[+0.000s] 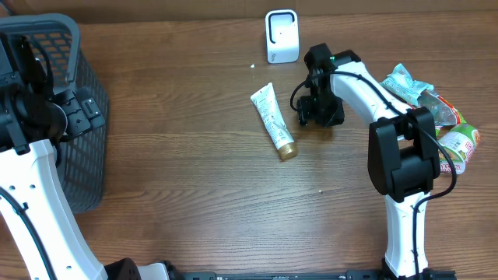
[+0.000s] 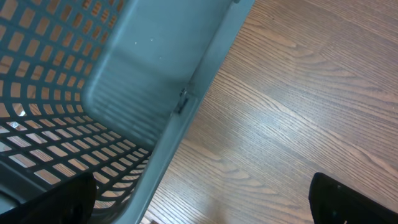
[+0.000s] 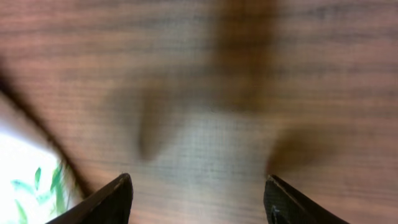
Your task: Scan the item barcode
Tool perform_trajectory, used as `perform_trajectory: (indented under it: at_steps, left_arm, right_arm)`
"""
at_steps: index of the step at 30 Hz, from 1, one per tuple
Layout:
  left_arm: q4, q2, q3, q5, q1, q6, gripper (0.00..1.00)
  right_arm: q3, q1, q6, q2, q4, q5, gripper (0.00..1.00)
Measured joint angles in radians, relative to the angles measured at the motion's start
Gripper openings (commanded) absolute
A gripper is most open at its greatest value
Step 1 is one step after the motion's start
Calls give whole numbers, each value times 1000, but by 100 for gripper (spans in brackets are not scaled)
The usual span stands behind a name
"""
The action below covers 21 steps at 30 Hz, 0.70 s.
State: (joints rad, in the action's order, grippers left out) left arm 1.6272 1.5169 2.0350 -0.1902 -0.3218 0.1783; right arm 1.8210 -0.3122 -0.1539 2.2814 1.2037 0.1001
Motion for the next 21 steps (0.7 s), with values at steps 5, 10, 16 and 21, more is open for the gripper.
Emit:
perform_trajectory:
  at_steps: [5, 10, 16, 21]
  left_arm:
    - [0, 0, 0, 0, 0, 0, 100]
    - [0, 0, 0, 0, 0, 0, 100]
    - [0, 0, 0, 0, 0, 0, 100]
    - [0, 0, 0, 0, 0, 0, 100]
  right_arm:
    - [137, 4, 94, -24, 74, 114, 100]
    - [183, 2, 172, -107, 19, 242, 77]
    - [138, -24, 204, -117, 8, 324, 4]
    - [69, -64, 243, -116, -37, 399, 4]
